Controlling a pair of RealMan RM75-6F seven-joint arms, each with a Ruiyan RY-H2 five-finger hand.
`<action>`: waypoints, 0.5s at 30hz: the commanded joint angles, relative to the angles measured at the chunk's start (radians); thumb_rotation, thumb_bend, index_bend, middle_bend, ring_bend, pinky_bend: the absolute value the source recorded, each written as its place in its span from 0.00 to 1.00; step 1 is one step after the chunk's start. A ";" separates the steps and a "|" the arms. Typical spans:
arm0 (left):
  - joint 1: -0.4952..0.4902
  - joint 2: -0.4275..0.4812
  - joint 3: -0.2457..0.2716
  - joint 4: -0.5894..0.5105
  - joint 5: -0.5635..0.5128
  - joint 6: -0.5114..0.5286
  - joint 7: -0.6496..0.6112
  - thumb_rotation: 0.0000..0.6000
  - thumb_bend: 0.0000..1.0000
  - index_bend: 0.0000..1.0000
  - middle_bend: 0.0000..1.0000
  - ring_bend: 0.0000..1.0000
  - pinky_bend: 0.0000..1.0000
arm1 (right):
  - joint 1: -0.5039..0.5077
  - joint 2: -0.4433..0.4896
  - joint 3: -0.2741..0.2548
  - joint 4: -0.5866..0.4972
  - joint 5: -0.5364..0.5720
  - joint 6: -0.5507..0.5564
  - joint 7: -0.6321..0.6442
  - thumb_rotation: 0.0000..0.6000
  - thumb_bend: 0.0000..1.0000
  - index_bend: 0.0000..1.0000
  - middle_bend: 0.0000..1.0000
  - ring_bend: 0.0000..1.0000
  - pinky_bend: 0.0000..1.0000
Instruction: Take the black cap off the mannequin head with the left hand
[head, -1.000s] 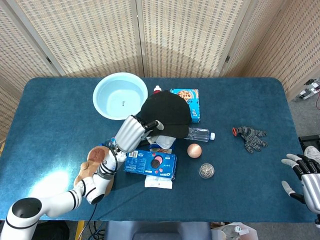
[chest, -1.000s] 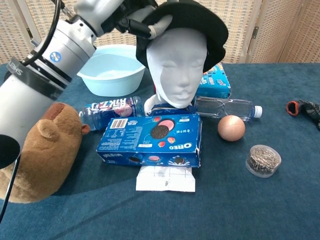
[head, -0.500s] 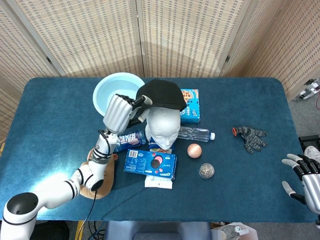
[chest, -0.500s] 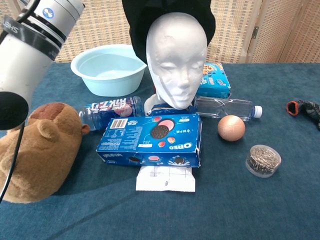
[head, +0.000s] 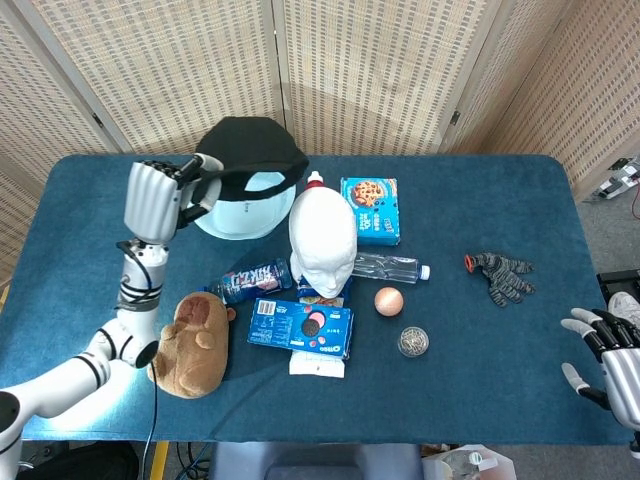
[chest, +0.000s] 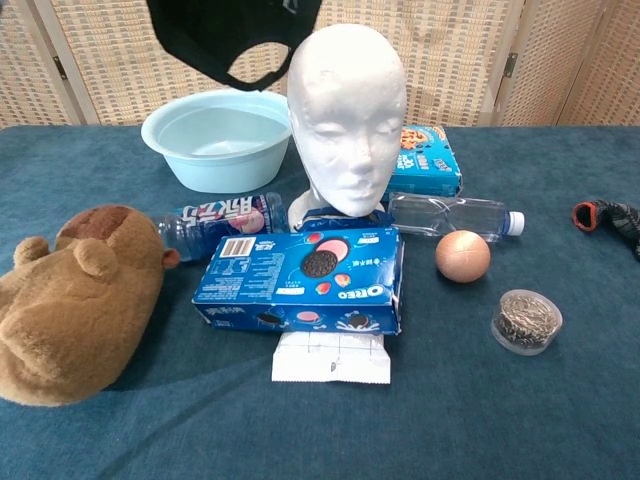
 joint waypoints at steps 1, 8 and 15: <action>0.057 0.046 0.038 -0.017 0.007 0.034 -0.012 1.00 0.40 0.54 1.00 1.00 1.00 | 0.006 -0.001 0.001 -0.005 -0.006 -0.004 -0.004 1.00 0.28 0.30 0.23 0.15 0.22; 0.174 0.118 0.120 -0.018 0.029 0.087 -0.015 1.00 0.40 0.55 1.00 1.00 1.00 | 0.016 0.000 0.003 -0.013 -0.011 -0.016 -0.013 1.00 0.28 0.30 0.23 0.15 0.22; 0.270 0.165 0.196 0.029 0.031 0.087 -0.011 1.00 0.40 0.55 1.00 1.00 1.00 | 0.022 -0.001 0.002 -0.017 -0.014 -0.024 -0.018 1.00 0.28 0.30 0.23 0.15 0.22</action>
